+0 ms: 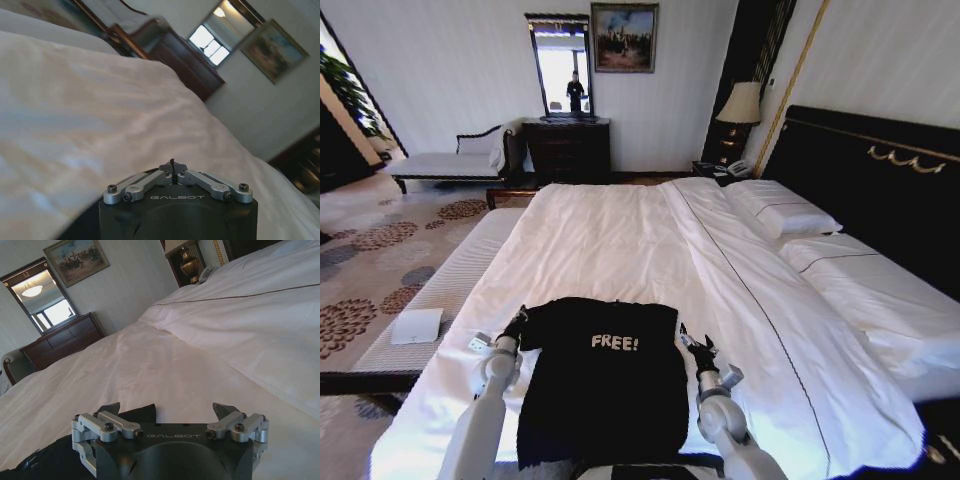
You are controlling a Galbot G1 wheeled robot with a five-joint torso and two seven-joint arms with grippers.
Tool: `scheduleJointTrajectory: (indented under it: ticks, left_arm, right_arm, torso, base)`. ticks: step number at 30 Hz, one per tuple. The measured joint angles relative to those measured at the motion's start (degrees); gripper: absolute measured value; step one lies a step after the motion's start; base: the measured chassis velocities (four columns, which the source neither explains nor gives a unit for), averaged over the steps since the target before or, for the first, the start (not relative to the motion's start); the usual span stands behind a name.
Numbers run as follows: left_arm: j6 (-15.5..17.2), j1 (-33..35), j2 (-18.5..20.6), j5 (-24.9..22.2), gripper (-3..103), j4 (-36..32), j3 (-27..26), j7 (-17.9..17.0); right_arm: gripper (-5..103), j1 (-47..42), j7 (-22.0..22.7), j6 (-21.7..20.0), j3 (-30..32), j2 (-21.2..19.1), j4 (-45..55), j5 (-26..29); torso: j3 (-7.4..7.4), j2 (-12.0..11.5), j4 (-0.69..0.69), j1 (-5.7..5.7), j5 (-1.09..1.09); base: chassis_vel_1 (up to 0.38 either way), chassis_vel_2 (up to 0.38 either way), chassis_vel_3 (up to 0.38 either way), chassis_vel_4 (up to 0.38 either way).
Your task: Fold the clothes on the bed.
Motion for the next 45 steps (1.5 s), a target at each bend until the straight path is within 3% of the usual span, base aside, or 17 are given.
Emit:
scheduleJointTrajectory:
  ticks: [5,9,20,34,39,42,45]
  left_arm:
    - [0.93,2.4,-1.44,1.18,0,-6.03,2.93,-2.26]
    - [1.1,1.95,-2.34,2.25,0,-6.59,4.96,-3.11]
    - [1.69,-3.07,-6.6,4.89,0,0.31,9.77,-5.45]
    - [1.44,-6.97,-10.93,7.92,0,6.65,11.29,-5.96]
    - [1.96,-5.83,-10.96,7.57,12,4.75,11.26,-5.51]
    - [3.41,-3.05,-9.89,5.88,28,1.01,9.68,-4.47]
    - [3.66,-1.91,-9.48,4.5,34,-0.61,8.72,-4.18]
  right_arm:
    - [100,0.77,0.01,-0.07,-1.0,-0.17,-0.59,0.19]
    - [100,0.87,0.01,-0.12,-1.22,-0.15,-0.85,0.23]
    - [100,0.57,-0.08,-0.24,-1.27,0.16,-0.91,0.13]
    - [100,0.6,-0.12,-0.45,-1.34,0.81,-1.61,-0.39]
    - [100,0.39,-0.12,-0.51,-1.43,1.05,-1.66,-0.93]
    - [100,0.31,-0.12,-0.54,-1.46,1.19,-1.6,-1.22]
    - [100,0.27,-0.11,-0.55,-1.47,1.22,-1.6,-1.31]
  torso:
    - [0.0,0.0,0.02,0.0,0.01]
    - [0.0,0.0,0.01,0.0,-0.01]
    - [0.0,0.0,0.0,0.0,0.0]
    - [0.0,0.0,0.0,0.01,0.0]
    - [0.0,0.0,0.0,0.01,0.0]
    - [0.0,0.0,0.0,0.01,0.0]
    - [0.0,0.0,0.0,0.01,-0.01]
  base:
    - [0.0,0.0,0.0,0.0]
    - [0.0,0.0,0.0,0.0]
    - [0.0,0.0,0.0,0.0]
    - [0.0,0.0,0.0,0.0]
    - [0.0,0.0,0.0,0.0]
    - [0.0,0.0,0.0,0.0]
    - [0.0,0.0,0.0,0.0]
